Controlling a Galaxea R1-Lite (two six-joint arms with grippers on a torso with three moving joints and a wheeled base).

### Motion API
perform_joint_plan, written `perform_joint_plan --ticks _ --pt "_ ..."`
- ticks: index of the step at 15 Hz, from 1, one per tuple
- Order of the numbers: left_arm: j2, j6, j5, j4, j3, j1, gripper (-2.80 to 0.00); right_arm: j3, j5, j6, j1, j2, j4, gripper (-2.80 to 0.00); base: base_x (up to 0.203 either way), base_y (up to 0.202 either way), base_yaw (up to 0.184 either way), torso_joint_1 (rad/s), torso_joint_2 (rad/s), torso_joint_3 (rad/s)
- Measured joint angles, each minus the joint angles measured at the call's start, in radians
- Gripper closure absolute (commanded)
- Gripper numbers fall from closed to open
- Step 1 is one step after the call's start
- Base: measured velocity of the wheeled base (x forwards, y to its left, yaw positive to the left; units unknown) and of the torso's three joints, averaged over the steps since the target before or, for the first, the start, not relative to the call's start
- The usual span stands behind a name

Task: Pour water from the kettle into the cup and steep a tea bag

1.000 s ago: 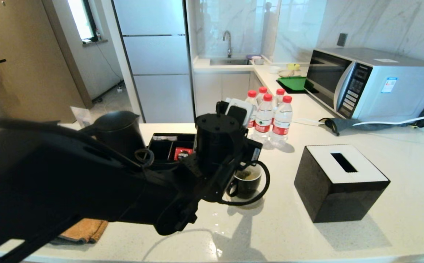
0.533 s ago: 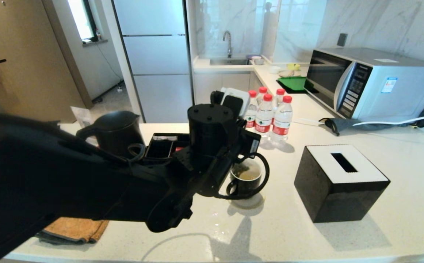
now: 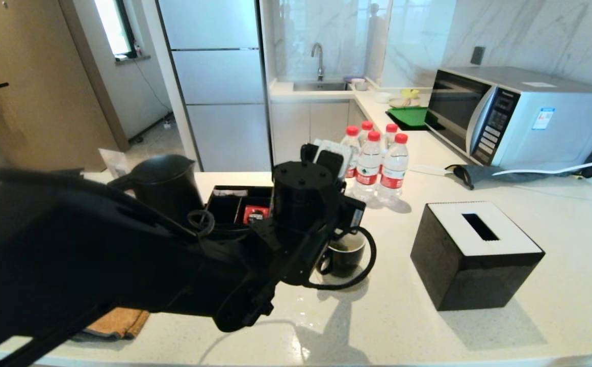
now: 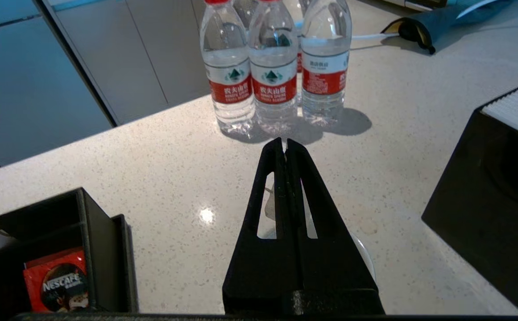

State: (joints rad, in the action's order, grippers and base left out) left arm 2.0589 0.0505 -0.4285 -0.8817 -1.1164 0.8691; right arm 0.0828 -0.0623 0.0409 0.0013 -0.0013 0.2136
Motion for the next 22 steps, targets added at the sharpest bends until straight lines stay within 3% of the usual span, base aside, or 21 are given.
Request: perform_joint_plan --ticks 8,16,22 --pt "0.035 -0.01 -0.001 -0.013 0.013 0.003 0.0 0.0 0.0 0.0 0.0 0.0 0.0 0.0 0.0 0.0 0.0 0.0 0.0 0.0" --pt "-0.004 0.026 -0.003 0.05 -0.091 -0.002 0.0 0.0 0.0 0.0 0.0 0.0 0.0 0.0 0.0 0.0 0.0 0.0 0.0 0.0" --pt "-0.045 0.037 -0.003 0.059 -0.106 -0.003 0.0 0.0 0.0 0.0 0.0 0.0 0.0 0.0 0.0 0.0 0.0 0.0 0.0 0.0"
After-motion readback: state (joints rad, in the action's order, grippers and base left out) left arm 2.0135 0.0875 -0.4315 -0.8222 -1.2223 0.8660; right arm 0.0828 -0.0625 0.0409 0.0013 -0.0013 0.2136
